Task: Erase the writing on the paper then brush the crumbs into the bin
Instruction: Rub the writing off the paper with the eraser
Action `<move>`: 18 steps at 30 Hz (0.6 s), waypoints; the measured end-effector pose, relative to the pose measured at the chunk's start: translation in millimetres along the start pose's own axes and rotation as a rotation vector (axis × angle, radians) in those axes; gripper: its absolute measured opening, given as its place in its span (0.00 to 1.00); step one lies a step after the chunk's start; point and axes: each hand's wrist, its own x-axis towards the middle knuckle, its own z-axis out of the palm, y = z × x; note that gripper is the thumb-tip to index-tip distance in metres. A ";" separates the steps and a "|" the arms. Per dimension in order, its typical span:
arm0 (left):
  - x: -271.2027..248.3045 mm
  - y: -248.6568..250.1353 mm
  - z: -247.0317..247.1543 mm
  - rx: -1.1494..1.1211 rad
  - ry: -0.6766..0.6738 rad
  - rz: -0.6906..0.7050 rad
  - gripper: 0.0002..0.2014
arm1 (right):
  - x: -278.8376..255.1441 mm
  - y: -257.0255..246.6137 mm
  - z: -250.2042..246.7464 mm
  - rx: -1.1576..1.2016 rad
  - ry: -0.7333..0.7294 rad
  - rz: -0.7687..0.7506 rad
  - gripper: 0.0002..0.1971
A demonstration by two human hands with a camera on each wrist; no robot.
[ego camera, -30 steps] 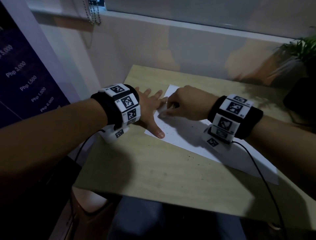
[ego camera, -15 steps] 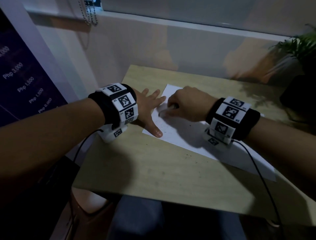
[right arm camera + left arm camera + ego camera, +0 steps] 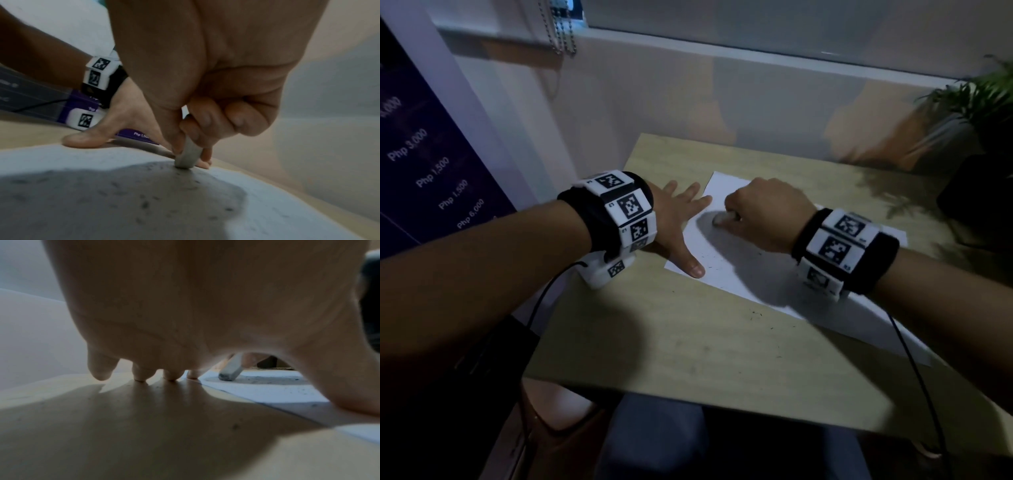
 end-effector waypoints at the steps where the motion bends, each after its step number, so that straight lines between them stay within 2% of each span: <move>1: 0.0 -0.1 0.3 0.001 0.006 0.002 0.78 | -4.3 -7.0 1.1 -0.008 0.008 -0.047 0.17; 3: 0.8 -0.6 0.5 -0.002 0.007 0.004 0.78 | -15.0 -18.8 2.1 0.059 -0.043 -0.151 0.17; 5: 1.7 -1.5 1.0 0.000 0.000 0.003 0.78 | -16.0 -15.8 1.0 0.165 -0.107 -0.174 0.21; 9: -0.1 -0.7 -0.5 0.000 -0.009 0.000 0.79 | 8.2 18.5 0.1 0.094 -0.070 0.026 0.25; 11: -0.6 0.5 -1.1 0.005 -0.012 -0.002 0.79 | 10.3 17.1 0.9 0.010 -0.026 0.064 0.23; 14: 0.9 -0.2 -0.7 0.009 -0.012 -0.001 0.78 | -2.9 -4.6 6.4 -0.032 0.012 -0.064 0.16; 16: 2.0 -0.7 0.3 0.005 -0.012 -0.002 0.78 | -9.7 -9.1 4.8 0.078 -0.065 -0.151 0.19; 18: 1.2 -1.5 0.0 0.002 -0.016 -0.001 0.78 | -1.7 3.8 1.0 0.178 -0.134 -0.136 0.22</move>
